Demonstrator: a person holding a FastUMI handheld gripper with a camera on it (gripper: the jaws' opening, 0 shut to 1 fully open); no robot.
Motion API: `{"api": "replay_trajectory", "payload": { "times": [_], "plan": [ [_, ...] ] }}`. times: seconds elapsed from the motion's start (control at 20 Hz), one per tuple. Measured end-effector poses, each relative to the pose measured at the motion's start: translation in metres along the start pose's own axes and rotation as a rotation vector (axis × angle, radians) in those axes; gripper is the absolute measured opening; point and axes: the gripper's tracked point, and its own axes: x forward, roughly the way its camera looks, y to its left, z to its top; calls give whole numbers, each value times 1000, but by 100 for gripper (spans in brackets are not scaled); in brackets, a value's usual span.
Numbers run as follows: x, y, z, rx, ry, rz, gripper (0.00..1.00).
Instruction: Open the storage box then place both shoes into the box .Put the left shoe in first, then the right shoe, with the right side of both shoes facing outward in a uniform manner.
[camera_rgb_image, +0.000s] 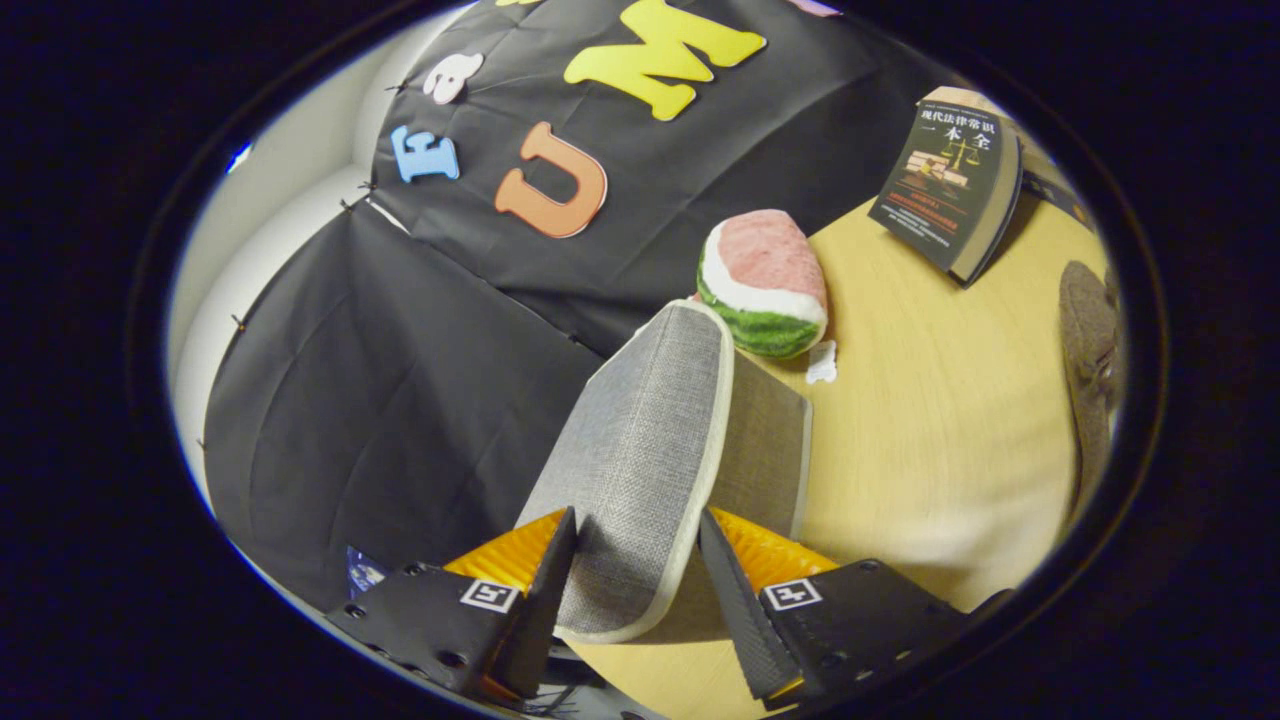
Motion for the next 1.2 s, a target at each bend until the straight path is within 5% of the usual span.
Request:
{"api": "replay_trajectory", "payload": {
  "times": [0.3,0.5,1.2],
  "plan": [
    [-15,2,33,-15,-69,-42,12],
    [-27,37,49,-94,-98,-54,0],
    [29,239,73,-458,-181,82,0]
  ]
}}
